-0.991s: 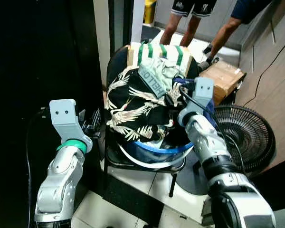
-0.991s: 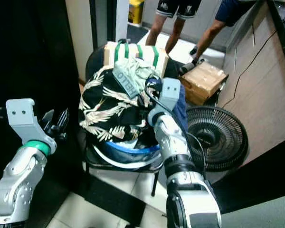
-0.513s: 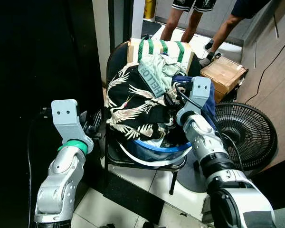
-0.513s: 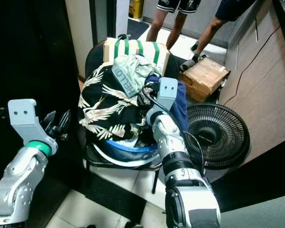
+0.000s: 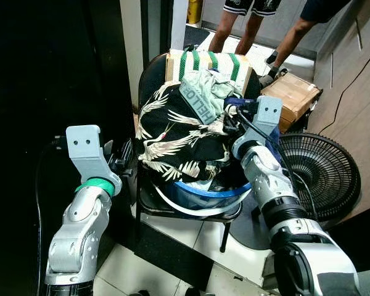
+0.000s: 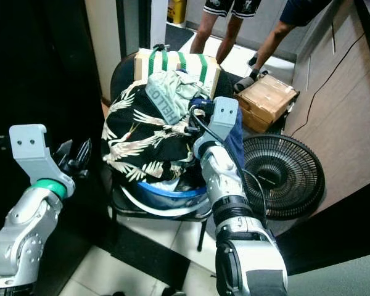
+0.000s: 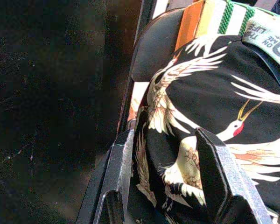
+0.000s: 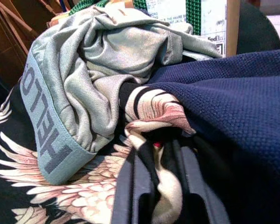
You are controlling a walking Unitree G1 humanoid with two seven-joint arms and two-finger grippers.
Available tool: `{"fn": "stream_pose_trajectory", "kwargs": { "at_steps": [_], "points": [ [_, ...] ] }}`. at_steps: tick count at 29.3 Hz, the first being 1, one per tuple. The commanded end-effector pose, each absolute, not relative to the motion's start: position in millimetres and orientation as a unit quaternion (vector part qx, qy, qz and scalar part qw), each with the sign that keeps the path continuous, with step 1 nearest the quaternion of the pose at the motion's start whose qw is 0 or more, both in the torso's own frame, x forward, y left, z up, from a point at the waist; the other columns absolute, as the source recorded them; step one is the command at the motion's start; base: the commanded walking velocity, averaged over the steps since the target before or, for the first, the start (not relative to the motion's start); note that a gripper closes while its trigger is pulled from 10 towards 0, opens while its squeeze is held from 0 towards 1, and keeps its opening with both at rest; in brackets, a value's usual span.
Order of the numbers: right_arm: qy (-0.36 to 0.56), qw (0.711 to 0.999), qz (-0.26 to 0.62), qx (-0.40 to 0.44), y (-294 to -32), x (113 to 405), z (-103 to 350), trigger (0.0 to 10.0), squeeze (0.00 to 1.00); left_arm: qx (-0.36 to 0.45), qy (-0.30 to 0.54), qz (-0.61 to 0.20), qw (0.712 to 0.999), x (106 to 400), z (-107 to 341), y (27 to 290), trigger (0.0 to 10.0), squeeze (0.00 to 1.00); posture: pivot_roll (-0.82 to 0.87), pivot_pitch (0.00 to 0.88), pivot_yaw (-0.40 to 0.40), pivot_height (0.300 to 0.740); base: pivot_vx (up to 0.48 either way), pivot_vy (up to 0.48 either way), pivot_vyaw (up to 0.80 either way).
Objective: Clothes washing
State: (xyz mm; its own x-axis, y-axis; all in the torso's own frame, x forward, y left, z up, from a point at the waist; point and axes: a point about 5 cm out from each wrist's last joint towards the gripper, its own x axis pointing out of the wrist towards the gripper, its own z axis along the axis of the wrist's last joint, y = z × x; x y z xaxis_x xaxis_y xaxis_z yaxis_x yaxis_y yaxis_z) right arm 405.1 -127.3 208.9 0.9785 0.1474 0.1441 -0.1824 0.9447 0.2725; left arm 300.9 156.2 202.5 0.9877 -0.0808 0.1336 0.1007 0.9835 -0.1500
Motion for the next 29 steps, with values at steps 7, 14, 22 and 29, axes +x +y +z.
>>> {"fn": "stream_pose_trajectory", "kwargs": {
  "at_steps": [7,14,22,29],
  "points": [
    [-0.078,0.983,0.069,0.153,-138,405,215,0.0,0.00,-0.089,-0.057,-0.049,0.993,304,199,153,10.0,0.00,0.05,0.128,-0.025,0.740,0.000,0.000,0.00],
    [-0.110,0.980,0.057,0.156,-146,407,233,0.0,0.00,-0.093,-0.062,-0.053,0.992,307,199,151,10.0,0.00,0.04,0.086,-0.032,0.740,0.000,0.000,0.00],
    [-0.215,0.957,0.059,0.183,-159,407,303,0.0,0.00,-0.095,-0.073,-0.054,0.991,312,203,150,10.0,0.00,0.04,0.067,-0.032,0.740,0.000,0.000,0.00],
    [-0.383,0.909,0.030,0.159,-194,386,424,0.0,0.00,-0.097,-0.076,-0.058,0.991,317,204,147,10.0,0.00,0.03,0.055,-0.025,0.740,0.000,0.000,0.00]
  ]
}}
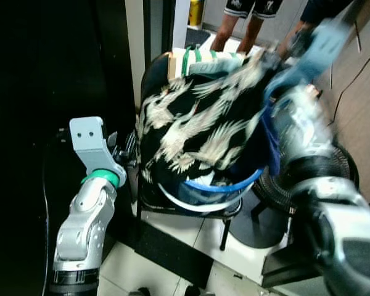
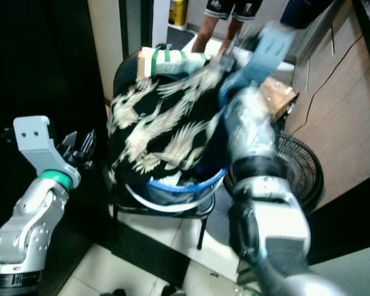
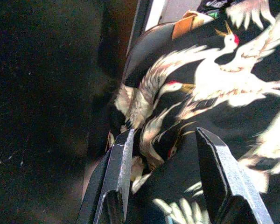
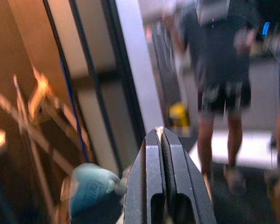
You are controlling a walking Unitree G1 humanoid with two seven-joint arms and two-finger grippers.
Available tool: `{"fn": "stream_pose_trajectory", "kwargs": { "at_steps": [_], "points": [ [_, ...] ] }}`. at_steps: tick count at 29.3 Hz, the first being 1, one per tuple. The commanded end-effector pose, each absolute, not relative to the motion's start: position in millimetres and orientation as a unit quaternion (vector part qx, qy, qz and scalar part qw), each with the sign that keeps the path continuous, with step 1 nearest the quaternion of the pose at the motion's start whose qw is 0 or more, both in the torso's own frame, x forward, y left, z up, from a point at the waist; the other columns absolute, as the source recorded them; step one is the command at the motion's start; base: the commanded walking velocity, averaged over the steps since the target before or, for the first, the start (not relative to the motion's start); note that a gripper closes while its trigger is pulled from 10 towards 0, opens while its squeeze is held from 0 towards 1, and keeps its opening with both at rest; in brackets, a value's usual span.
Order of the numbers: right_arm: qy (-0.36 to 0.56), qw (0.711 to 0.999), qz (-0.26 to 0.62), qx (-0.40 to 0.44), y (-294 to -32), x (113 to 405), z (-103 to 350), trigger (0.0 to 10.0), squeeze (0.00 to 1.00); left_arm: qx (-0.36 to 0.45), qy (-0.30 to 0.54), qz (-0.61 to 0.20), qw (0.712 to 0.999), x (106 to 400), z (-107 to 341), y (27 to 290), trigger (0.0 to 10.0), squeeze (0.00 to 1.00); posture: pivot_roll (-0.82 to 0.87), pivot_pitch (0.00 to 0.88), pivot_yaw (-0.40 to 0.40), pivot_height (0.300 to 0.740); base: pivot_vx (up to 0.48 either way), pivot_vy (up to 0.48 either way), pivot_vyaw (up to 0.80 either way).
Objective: Clothes washing
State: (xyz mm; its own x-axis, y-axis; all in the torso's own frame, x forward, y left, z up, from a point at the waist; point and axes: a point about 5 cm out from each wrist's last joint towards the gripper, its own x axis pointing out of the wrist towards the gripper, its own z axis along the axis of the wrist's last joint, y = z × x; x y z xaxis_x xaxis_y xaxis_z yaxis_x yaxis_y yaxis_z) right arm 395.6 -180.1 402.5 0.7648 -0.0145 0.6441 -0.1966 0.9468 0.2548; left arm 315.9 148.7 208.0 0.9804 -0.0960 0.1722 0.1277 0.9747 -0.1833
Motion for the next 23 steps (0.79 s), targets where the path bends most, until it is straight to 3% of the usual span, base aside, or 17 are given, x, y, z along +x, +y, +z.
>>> {"fn": "stream_pose_trajectory", "kwargs": {
  "at_steps": [1,4,8,11,13,14,15,18,21,22,23],
  "points": [
    [-0.404,0.901,0.027,0.154,-199,381,439,0.0,0.00,-0.098,-0.077,-0.060,0.990,317,204,146,10.0,0.00,0.03,0.055,-0.025,0.740,0.000,0.000,0.00],
    [-0.439,0.886,0.021,0.150,-206,370,462,0.0,0.00,-0.097,-0.078,-0.060,0.990,318,205,146,10.0,0.00,0.03,0.055,-0.025,0.740,0.000,0.000,0.00],
    [-0.538,0.829,0.000,0.154,-226,334,512,0.0,0.00,-0.096,-0.083,-0.054,0.990,319,206,150,10.0,0.00,0.03,0.055,-0.025,0.740,0.000,0.000,0.00],
    [-0.547,0.823,0.002,0.152,-231,330,515,0.0,0.00,-0.095,-0.084,-0.052,0.991,320,206,151,10.0,0.00,0.03,0.055,-0.025,0.740,0.000,0.000,0.00],
    [-0.511,0.847,0.007,0.149,-227,344,498,0.0,0.00,-0.095,-0.084,-0.051,0.991,320,205,151,10.0,0.00,0.04,0.055,-0.024,0.740,0.000,0.000,0.00],
    [-0.469,0.872,0.018,0.136,-218,360,475,0.0,0.00,-0.093,-0.083,-0.054,0.991,320,205,150,10.0,0.00,0.04,0.055,-0.024,0.740,0.000,0.000,0.00],
    [-0.469,0.872,0.018,0.136,-218,360,475,0.0,0.00,-0.093,-0.083,-0.054,0.991,320,205,150,10.0,0.00,0.04,0.055,-0.024,0.740,0.000,0.000,0.00],
    [-0.354,0.929,0.049,0.092,-193,393,407,0.0,0.00,-0.084,-0.080,-0.059,0.991,320,203,148,10.0,0.00,0.04,0.055,-0.024,0.740,0.000,0.000,0.00],
    [-0.279,0.954,0.072,0.084,-179,406,361,0.0,0.00,-0.078,-0.077,-0.058,0.992,320,202,149,10.0,0.00,0.04,0.055,-0.023,0.740,0.000,0.000,0.00],
    [-0.225,0.966,0.097,0.082,-167,411,330,5.9,0.38,-0.077,-0.075,-0.057,0.993,319,200,149,10.0,0.00,0.04,0.055,-0.023,0.740,0.000,0.000,0.00],
    [-0.191,0.971,0.114,0.082,-159,413,310,5.9,0.38,-0.077,-0.073,-0.057,0.993,318,199,149,10.0,0.00,0.04,0.055,-0.023,0.740,0.000,0.000,0.00]
  ]
}}
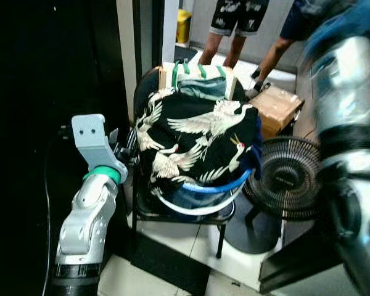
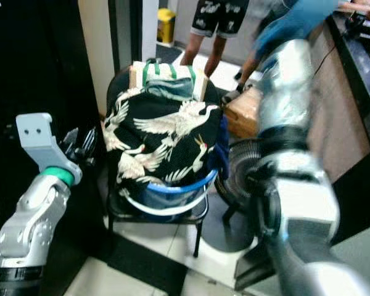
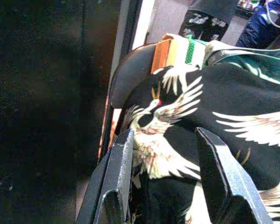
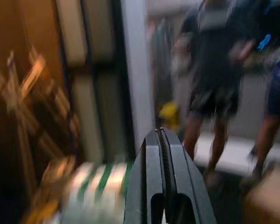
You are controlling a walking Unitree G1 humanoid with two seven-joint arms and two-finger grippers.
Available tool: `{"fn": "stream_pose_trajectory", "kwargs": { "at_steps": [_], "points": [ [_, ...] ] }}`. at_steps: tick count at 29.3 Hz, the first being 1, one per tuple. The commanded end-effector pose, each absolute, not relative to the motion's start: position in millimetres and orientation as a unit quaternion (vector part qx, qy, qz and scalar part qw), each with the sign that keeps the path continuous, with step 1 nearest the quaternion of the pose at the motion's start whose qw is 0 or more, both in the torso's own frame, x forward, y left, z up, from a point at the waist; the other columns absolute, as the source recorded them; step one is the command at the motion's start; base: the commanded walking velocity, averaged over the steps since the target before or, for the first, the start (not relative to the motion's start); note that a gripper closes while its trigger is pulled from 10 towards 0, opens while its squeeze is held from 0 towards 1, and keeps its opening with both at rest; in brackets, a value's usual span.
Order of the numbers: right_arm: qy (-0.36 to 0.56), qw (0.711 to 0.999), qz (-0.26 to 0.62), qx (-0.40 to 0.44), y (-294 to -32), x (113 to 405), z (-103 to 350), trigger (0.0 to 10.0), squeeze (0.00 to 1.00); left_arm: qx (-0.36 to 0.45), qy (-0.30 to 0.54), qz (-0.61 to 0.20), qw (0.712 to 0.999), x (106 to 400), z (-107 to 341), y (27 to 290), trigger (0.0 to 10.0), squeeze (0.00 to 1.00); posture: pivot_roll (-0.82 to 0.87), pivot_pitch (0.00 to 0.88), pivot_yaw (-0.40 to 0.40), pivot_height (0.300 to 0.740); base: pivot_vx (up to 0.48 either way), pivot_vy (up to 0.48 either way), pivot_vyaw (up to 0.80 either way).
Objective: Clothes washing
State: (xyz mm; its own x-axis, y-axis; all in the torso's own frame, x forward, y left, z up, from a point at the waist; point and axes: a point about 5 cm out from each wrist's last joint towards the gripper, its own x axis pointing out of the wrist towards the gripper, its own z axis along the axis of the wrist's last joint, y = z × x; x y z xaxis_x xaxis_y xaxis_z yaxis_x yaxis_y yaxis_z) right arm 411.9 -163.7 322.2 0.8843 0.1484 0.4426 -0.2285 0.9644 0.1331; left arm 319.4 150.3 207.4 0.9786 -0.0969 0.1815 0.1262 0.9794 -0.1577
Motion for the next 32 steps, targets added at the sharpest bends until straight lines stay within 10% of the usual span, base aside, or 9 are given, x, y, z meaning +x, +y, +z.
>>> {"fn": "stream_pose_trajectory", "kwargs": {
  "at_steps": [1,2,19,28,32],
  "points": [
    [-0.191,0.971,0.114,0.082,-159,413,310,5.9,0.38,-0.077,-0.073,-0.057,0.993,318,199,149,10.0,0.00,0.04,0.055,-0.023,0.740,0.000,0.000,0.00],
    [-0.152,0.975,0.143,0.079,-147,413,288,10.0,1.00,-0.077,-0.072,-0.059,0.993,318,199,149,10.0,0.00,0.04,0.059,-0.020,0.740,0.000,0.000,0.00],
    [-0.013,0.976,0.184,0.116,-110,391,201,10.0,1.00,-0.089,-0.067,-0.095,0.989,314,197,140,10.0,0.00,0.04,0.078,-0.015,0.740,0.000,0.000,0.00],
    [0.007,0.943,0.148,0.298,-103,383,198,10.0,1.00,-0.092,-0.068,-0.108,0.988,310,197,138,10.0,0.00,0.04,0.078,-0.015,0.740,0.000,0.000,0.00],
    [0.011,0.977,0.131,0.166,-106,378,182,10.0,1.00,-0.091,-0.067,-0.117,0.987,310,197,135,10.0,0.00,0.04,0.078,-0.015,0.740,0.000,0.000,0.00]
  ]
}}
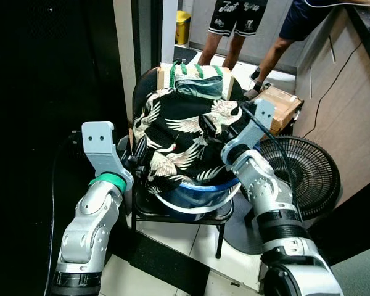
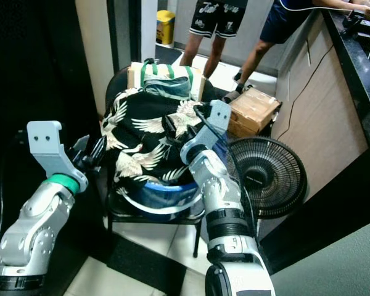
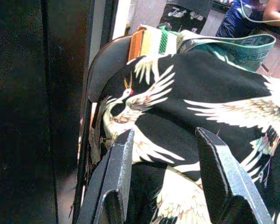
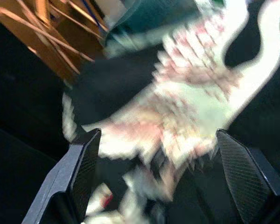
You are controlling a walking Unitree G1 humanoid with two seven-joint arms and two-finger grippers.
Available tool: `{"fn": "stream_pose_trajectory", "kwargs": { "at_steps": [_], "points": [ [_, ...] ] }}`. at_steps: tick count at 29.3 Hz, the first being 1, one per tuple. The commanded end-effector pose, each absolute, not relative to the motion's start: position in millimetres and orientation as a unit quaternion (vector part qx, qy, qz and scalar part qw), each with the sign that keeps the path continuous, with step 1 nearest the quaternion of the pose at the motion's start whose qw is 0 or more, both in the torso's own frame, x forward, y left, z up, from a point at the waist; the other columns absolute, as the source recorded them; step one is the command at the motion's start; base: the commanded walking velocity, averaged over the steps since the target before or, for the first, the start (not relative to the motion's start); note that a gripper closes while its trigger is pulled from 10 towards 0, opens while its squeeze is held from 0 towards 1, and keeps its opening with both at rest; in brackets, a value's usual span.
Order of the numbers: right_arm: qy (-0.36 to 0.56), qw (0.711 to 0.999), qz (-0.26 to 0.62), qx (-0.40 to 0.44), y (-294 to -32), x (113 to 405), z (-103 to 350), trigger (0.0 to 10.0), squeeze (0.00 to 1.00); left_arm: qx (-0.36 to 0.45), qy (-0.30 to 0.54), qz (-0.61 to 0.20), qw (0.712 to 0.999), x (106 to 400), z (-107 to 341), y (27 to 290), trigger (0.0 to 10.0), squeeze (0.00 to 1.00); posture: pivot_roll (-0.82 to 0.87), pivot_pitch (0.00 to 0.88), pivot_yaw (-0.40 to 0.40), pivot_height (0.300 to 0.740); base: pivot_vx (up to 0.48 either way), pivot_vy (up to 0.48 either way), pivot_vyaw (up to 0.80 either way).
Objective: Clothes washing
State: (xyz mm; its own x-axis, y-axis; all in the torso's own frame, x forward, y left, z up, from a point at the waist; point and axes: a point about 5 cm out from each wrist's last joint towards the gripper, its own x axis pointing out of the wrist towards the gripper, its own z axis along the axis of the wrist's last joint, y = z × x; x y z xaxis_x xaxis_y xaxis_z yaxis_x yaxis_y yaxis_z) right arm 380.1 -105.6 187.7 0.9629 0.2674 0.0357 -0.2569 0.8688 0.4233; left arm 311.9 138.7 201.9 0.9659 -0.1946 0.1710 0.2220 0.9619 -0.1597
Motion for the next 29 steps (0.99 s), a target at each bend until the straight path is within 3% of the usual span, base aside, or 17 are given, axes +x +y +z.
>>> {"fn": "stream_pose_trajectory", "kwargs": {
  "at_steps": [1,2,3,4,9,13,22,29],
  "points": [
    [0.011,0.977,0.131,0.166,-106,378,182,10.0,1.00,-0.091,-0.067,-0.117,0.987,310,197,135,10.0,0.00,0.04,0.078,-0.015,0.740,0.000,0.000,0.00],
    [-0.022,0.989,0.134,0.048,-106,375,183,10.0,1.00,-0.090,-0.066,-0.121,0.986,310,197,134,10.0,0.00,0.04,0.078,-0.015,0.740,0.000,0.000,0.00],
    [-0.069,0.988,0.134,-0.028,-108,372,188,10.0,0.00,-0.089,-0.066,-0.124,0.986,310,197,134,10.0,0.00,0.04,0.082,-0.016,0.740,0.000,0.000,0.00],
    [-0.100,0.984,0.134,-0.068,-108,370,192,10.0,0.00,-0.087,-0.066,-0.125,0.986,310,198,133,10.0,0.00,0.04,0.082,-0.016,0.740,0.000,0.000,0.00],
    [-0.142,0.980,0.111,-0.082,-121,366,200,10.0,0.00,-0.087,-0.067,-0.127,0.986,310,198,133,10.0,0.00,0.04,0.082,-0.016,0.740,0.000,0.000,0.00],
    [-0.152,0.972,0.142,-0.113,-133,358,190,10.0,0.00,-0.087,-0.066,-0.131,0.985,309,198,132,10.0,0.00,0.03,0.088,-0.016,0.740,0.000,0.000,0.00],
    [-0.140,0.972,0.157,-0.103,-128,354,175,10.0,0.00,-0.088,-0.064,-0.138,0.985,307,199,131,10.0,0.00,0.04,0.116,-0.008,0.740,0.000,0.000,0.00],
    [-0.148,0.977,0.134,-0.073,-114,373,189,10.0,0.00,-0.090,-0.058,-0.145,0.984,303,197,127,10.0,0.00,0.04,0.155,-0.003,0.740,0.000,0.000,0.00]
  ]
}}
